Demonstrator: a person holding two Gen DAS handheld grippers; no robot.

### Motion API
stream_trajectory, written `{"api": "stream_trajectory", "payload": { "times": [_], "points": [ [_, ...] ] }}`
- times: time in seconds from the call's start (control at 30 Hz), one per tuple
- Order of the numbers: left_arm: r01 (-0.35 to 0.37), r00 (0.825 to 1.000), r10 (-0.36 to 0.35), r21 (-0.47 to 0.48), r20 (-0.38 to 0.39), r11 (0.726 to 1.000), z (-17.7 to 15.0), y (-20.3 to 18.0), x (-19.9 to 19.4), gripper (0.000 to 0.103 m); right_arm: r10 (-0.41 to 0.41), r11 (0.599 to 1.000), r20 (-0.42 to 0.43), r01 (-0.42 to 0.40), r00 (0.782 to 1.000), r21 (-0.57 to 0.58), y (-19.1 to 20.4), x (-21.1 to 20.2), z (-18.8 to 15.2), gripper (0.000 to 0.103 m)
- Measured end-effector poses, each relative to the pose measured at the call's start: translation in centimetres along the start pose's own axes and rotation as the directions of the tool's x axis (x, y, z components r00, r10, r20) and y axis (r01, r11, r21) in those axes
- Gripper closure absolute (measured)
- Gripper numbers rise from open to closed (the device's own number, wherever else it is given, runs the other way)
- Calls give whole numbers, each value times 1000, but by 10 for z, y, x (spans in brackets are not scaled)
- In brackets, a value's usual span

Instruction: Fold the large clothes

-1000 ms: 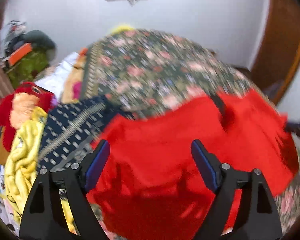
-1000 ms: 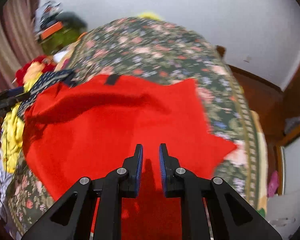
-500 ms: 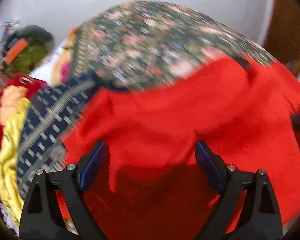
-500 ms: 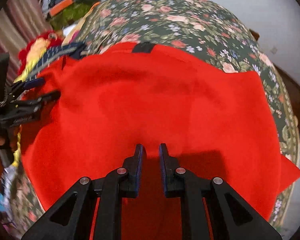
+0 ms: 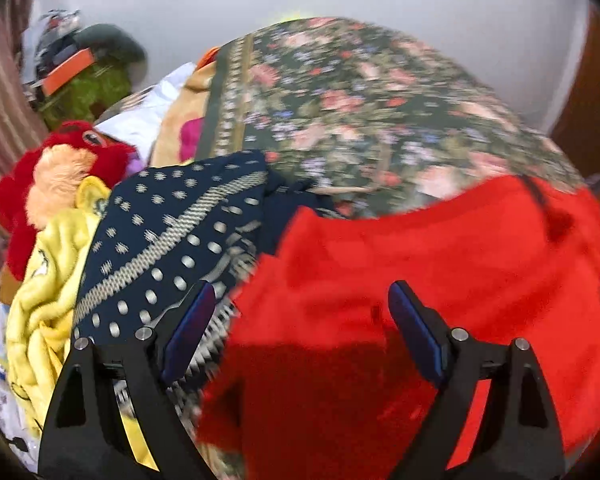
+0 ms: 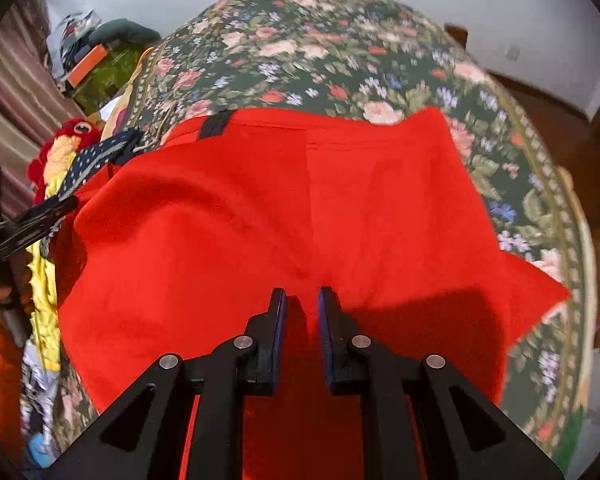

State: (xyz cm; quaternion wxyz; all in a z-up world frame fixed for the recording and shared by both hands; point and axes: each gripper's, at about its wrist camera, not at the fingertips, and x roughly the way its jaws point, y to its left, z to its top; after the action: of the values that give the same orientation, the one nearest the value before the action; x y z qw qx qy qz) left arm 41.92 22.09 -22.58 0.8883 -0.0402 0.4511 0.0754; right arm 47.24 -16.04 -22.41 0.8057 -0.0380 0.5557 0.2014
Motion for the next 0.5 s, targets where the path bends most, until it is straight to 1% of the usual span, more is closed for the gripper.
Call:
{"api": "stream_trajectory", "payload": {
  "times": [0.13,0.2,0.23,0.27,0.3,0.33,0.4,0.43,0.47,0.5],
  "points": [
    [99,995,-101,86,12,991,-23,-30,-31,14,15,993,43,-10,999,-116,33,-21,-16,92],
    [180,984,-179,97,-18,979,-38,-46,-39,14,18,983,40,-10,999,-182,55,-24,-28,92],
    [223,975,-220,99,-44,970,-46,-56,-40,14,13,980,38,-5,999,-201,62,-24,-33,92],
    [246,969,-241,101,-61,964,-52,-63,-39,14,-1,973,32,8,999,-229,70,-21,-40,92],
    [262,964,-255,107,-76,959,-58,-69,-38,14,-35,964,20,39,999,-265,79,-14,-47,92],
    [266,962,-255,121,-97,956,-66,-79,-34,14,-72,955,9,72,997,-287,83,-7,-52,92],
    [235,968,-218,146,-121,961,-76,-90,-26,14,-159,936,-7,148,987,-320,87,9,-62,92],
    [214,972,-195,155,-133,964,-82,-94,-21,13,-183,927,1,173,983,-333,87,14,-68,92],
    [205,974,-185,151,-134,967,-87,-95,-17,13,-179,927,16,174,984,-333,85,12,-71,92],
    [207,974,-192,133,-121,969,-90,-92,-16,12,-189,925,25,187,982,-331,83,11,-73,92]
  ]
}}
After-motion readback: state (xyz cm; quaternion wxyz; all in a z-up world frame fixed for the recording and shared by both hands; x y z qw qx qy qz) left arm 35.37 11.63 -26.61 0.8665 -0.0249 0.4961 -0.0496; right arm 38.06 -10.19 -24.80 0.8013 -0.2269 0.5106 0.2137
